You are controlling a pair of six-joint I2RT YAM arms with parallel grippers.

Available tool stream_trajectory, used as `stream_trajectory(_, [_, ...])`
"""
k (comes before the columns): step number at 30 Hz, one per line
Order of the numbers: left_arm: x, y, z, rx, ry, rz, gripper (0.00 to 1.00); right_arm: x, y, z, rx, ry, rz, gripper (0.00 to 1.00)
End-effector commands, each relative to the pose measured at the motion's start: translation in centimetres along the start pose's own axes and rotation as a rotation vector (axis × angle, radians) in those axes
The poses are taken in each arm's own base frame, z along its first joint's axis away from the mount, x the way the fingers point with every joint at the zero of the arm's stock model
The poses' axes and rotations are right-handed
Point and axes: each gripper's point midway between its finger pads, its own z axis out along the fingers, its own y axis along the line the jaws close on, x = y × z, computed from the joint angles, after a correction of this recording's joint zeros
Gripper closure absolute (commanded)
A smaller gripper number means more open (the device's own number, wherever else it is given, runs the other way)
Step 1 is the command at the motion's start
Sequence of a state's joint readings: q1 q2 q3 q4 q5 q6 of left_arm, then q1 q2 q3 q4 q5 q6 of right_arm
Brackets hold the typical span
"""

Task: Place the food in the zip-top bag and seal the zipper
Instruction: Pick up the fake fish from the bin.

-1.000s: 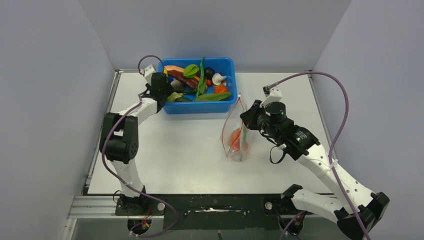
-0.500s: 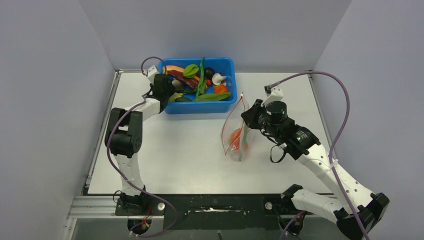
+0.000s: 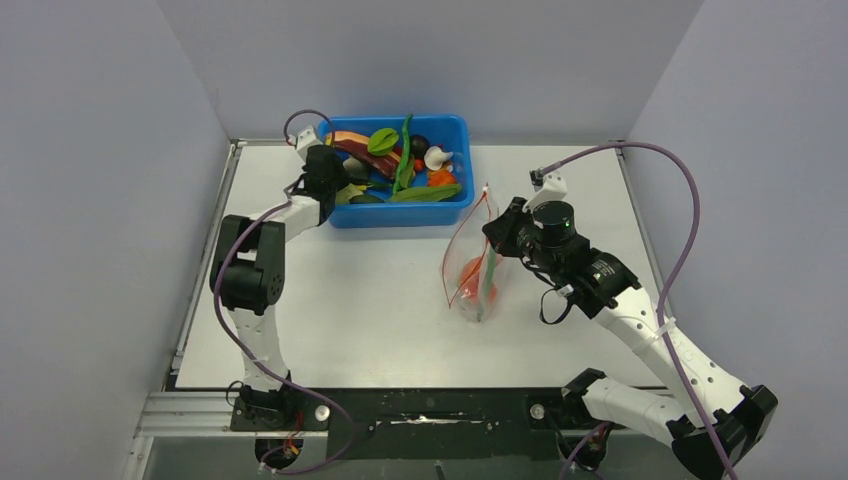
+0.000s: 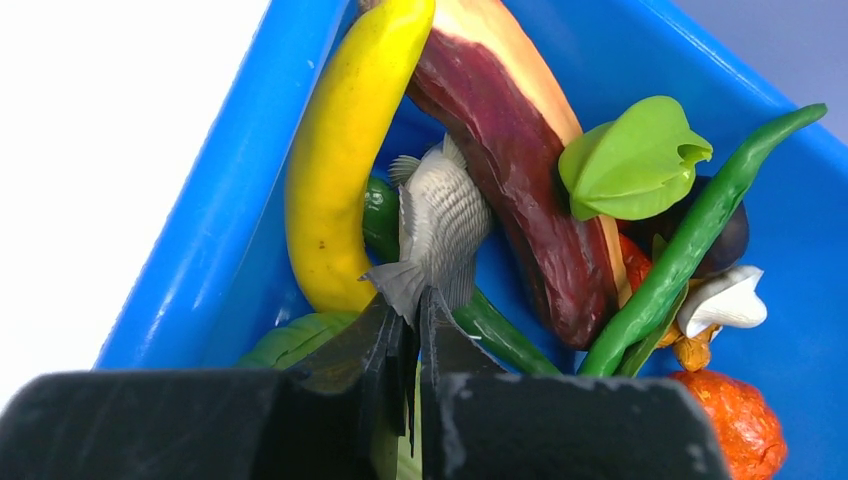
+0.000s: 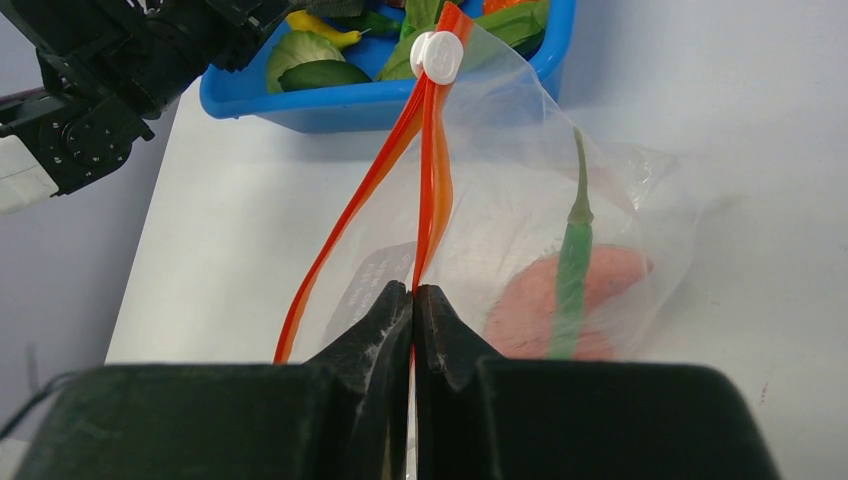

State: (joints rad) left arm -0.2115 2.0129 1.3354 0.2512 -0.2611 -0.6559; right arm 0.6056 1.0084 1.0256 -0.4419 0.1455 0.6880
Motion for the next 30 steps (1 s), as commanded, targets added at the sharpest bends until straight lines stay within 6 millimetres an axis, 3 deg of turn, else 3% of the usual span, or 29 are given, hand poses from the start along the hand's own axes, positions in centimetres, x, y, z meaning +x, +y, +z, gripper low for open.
stream_trajectory(1, [-4.3, -3.3, -1.4, 0.127, -0.104, 0.011, 1.00, -2.7, 1.6, -0.7, -0.055, -0.082, 0.025, 1.00])
stream_trajectory(14, [-7.6, -4.4, -5.6, 0.131, -0.192, 0.142, 1.00, -2.1, 1.9, -0.5, -0.071, -0.062, 0.059, 1.00])
stream_trajectory(30, [-9.3, -5.5, -9.5, 0.163, -0.187, 0.234, 1.00, -1.6, 1.9, -0.4, -0.086, -0.053, 0.072, 1.00])
